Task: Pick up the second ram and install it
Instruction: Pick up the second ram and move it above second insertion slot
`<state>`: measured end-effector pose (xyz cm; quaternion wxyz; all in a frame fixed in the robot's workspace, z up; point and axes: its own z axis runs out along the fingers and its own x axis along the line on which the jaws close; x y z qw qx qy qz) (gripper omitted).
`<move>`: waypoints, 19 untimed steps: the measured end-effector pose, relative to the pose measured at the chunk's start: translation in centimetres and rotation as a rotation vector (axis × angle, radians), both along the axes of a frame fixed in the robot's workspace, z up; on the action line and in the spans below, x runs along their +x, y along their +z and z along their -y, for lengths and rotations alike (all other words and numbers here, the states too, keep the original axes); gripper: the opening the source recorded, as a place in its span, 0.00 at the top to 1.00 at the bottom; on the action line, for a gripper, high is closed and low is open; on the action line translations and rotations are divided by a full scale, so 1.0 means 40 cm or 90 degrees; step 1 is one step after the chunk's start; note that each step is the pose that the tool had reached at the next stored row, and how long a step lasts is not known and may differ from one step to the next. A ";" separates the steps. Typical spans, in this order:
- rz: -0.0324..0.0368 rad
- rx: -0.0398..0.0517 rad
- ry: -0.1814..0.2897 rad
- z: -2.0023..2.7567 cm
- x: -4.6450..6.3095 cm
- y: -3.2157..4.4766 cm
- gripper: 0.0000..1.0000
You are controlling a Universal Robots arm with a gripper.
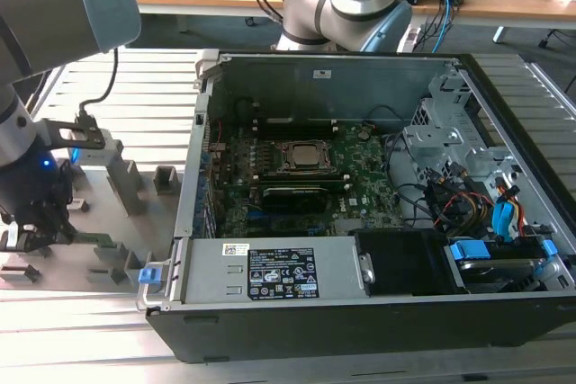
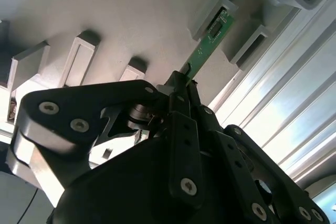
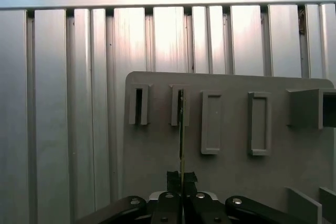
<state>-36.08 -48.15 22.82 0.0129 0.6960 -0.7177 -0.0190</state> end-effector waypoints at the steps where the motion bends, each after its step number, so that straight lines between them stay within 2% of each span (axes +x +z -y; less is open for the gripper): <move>1: 0.0000 0.0000 0.000 0.000 0.000 0.005 0.86; 10: 0.0000 0.0000 0.000 -0.001 0.000 0.037 0.86; 13: 0.0000 0.0000 0.000 -0.001 0.000 0.060 0.86; 19: 0.0000 0.0000 0.000 -0.001 0.000 0.084 0.86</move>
